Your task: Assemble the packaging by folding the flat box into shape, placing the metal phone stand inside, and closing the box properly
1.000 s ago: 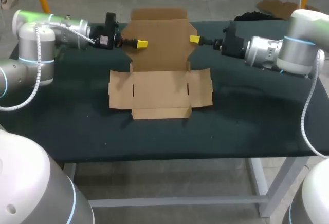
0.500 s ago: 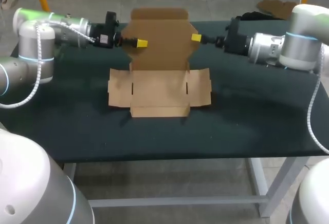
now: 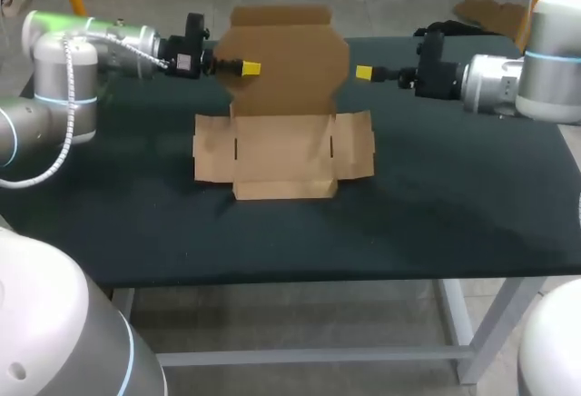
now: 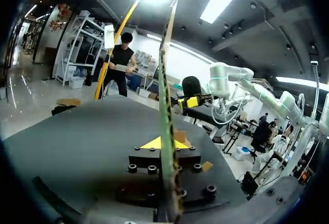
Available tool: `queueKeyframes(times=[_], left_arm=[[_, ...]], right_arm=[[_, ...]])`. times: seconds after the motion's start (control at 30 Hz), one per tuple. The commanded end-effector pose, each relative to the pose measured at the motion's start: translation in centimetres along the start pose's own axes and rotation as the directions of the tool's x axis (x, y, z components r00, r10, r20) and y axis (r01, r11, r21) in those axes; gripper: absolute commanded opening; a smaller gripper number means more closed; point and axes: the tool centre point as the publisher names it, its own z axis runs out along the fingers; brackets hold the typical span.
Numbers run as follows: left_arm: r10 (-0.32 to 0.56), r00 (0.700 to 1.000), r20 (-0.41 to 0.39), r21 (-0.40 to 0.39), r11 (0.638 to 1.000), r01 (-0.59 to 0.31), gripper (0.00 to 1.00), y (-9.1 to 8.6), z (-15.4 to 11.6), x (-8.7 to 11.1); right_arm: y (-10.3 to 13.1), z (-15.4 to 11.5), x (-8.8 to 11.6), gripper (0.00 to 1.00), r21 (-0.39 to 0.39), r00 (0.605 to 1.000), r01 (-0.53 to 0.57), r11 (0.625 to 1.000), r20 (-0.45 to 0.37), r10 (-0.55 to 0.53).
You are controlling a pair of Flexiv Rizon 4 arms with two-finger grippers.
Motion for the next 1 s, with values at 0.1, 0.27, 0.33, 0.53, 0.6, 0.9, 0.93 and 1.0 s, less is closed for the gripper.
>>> queueKeyframes(times=[0.1,0.27,0.33,0.53,0.6,0.9,0.93,1.0], left_arm=[[0.014,1.0,0.023,0.004,1.0,-0.014,0.0,-0.8,0.6,0.4],[0.023,0.999,0.036,0.012,1.0,-0.023,0.0,-1.3,0.9,0.8],[0.026,0.999,0.042,0.012,1.0,-0.026,0.0,-1.6,1.1,0.9],[0.03,0.998,0.061,0.018,0.999,-0.031,0.0,-2.2,1.1,1.0],[0.03,0.998,0.061,0.018,0.999,-0.031,0.0,-2.2,1.1,1.0],[0.03,0.998,0.061,0.018,0.999,-0.031,0.0,-2.2,1.1,1.0],[0.03,0.998,0.061,0.018,0.999,-0.031,0.0,-2.2,1.1,1.0],[0.03,0.998,0.061,0.018,0.999,-0.031,0.0,-2.2,1.1,1.0]], right_arm=[[-1.1,-2.8,2.5,0.0,-0.004,0.99,0.028,1.0,0.14,-0.027],[-1.7,-4.0,3.3,0.0,0.011,0.983,0.05,0.999,0.175,-0.051],[-2.1,-4.5,3.8,0.0,0.029,0.976,0.066,0.997,0.208,-0.071],[-4.2,-5.5,4.0,0.0,0.063,0.934,0.07,0.996,0.347,-0.087],[-4.2,-5.5,4.0,0.0,0.063,0.934,0.07,0.996,0.347,-0.087],[-4.2,-5.5,4.0,0.0,0.063,0.934,0.07,0.996,0.347,-0.087],[-4.2,-5.5,4.0,0.0,0.063,0.934,0.07,0.996,0.347,-0.087],[-4.2,-5.5,4.0,0.0,0.063,0.934,0.07,0.996,0.347,-0.087]])
